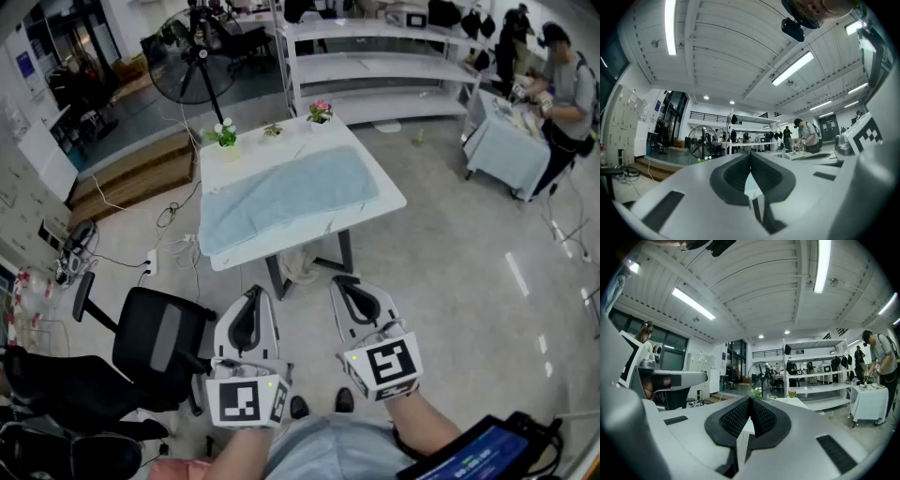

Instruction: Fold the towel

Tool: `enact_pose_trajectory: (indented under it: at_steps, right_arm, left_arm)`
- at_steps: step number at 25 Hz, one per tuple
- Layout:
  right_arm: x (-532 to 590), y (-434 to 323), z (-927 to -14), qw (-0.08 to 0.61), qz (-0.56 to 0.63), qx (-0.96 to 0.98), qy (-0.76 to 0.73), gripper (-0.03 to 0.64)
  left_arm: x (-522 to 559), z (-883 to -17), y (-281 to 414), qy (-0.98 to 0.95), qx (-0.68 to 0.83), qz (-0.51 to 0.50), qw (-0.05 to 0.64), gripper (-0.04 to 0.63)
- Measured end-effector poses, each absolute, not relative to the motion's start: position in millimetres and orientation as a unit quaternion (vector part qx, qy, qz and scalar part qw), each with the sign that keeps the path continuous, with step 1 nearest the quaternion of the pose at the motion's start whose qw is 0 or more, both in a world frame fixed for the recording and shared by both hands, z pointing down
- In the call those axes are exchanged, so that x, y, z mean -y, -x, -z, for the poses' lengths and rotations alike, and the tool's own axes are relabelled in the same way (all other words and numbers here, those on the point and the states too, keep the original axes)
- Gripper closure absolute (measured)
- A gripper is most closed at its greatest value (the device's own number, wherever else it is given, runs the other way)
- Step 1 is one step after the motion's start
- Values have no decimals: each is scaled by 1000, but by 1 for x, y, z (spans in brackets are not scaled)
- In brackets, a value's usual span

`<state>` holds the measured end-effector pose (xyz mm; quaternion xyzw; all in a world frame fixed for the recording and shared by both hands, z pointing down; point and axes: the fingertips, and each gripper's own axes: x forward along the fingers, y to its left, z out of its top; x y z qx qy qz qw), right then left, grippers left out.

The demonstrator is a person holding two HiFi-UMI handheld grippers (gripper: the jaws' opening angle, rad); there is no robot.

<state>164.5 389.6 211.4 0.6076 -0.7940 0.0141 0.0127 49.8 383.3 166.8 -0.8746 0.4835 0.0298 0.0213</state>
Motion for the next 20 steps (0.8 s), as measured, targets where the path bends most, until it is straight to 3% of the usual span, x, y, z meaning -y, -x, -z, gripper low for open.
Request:
enact_pose_trajectory:
  at_steps: [20]
  right_arm:
    - [-364,-201,-236,-3,-44,807,-588,586]
  left_arm:
    - [-360,-200,-76,864,-503,-4,5,588]
